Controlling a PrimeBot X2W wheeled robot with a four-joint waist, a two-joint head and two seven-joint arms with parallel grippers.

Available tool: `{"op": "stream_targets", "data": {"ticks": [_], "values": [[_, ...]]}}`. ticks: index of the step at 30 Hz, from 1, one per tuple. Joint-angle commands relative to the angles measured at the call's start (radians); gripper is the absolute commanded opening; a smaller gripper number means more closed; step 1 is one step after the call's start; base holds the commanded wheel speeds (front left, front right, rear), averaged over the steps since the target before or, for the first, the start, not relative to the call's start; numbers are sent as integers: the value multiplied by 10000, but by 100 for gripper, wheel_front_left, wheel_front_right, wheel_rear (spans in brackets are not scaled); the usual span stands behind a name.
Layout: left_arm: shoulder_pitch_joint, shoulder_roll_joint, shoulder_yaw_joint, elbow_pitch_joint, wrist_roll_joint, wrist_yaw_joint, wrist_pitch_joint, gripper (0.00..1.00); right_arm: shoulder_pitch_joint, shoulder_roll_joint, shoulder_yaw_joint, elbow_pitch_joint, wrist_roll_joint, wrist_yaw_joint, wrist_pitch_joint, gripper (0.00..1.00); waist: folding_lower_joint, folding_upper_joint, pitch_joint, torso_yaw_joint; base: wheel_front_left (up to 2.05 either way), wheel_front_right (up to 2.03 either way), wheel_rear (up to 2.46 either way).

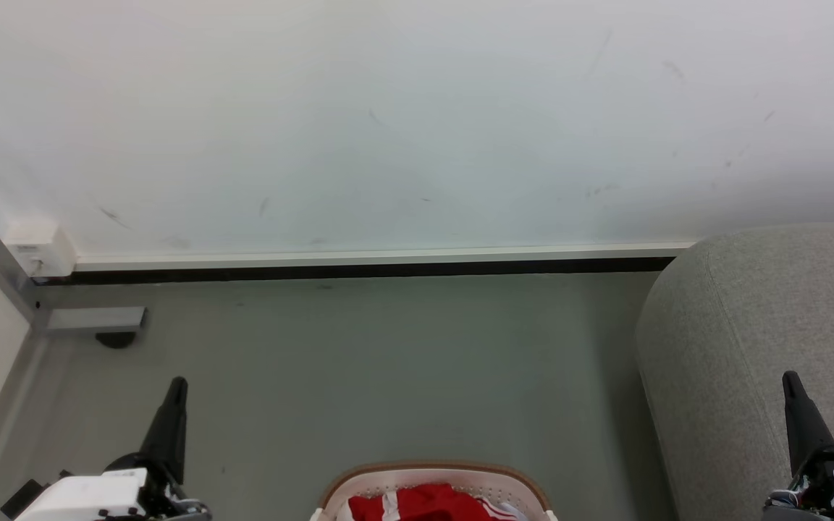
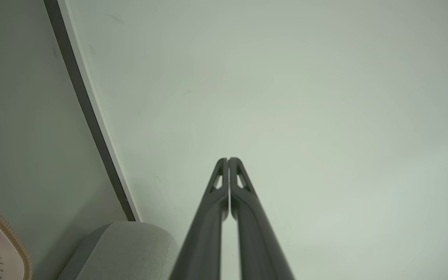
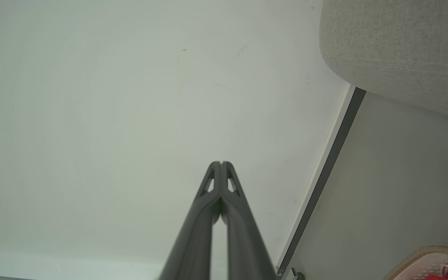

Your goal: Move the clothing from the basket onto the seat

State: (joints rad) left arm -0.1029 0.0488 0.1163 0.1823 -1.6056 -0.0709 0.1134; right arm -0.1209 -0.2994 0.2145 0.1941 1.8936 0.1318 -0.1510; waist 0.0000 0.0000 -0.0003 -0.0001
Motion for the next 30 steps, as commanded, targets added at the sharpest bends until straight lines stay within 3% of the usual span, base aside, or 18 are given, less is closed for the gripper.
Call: {"op": "stream_targets", "data": {"ticks": [1,2,3,14,20,30], "values": [[-63,21,12,-36,-131,-6,30,0,-20,-88,-2,-36,106,-22,-38,0,0,0,0,0,0,0,0],[-63,21,12,-36,-131,-6,30,0,-20,-87,-1,-37,108,-22,-40,0,0,0,0,0,0,0,0],[0,0,0,0,0,0,0,100,0,-8,6,0,0,0,-2,100,0,0,0,0,0,0,0],[67,-23,-408,248,344,-47,-422,100,258,320,-255,58,-845,-1,-124,100,0,0,7,-13,0,0,0],[37,-18,-582,309,1055,18,-707,100,375,514,-540,-147,-2576,-2,-209,100,0,0,15,-33,0,0,0],[89,-9,-935,127,3120,267,-1143,100,654,795,-764,-400,-5725,-4,-343,100,0,0,34,-40,0,0,0]]}}
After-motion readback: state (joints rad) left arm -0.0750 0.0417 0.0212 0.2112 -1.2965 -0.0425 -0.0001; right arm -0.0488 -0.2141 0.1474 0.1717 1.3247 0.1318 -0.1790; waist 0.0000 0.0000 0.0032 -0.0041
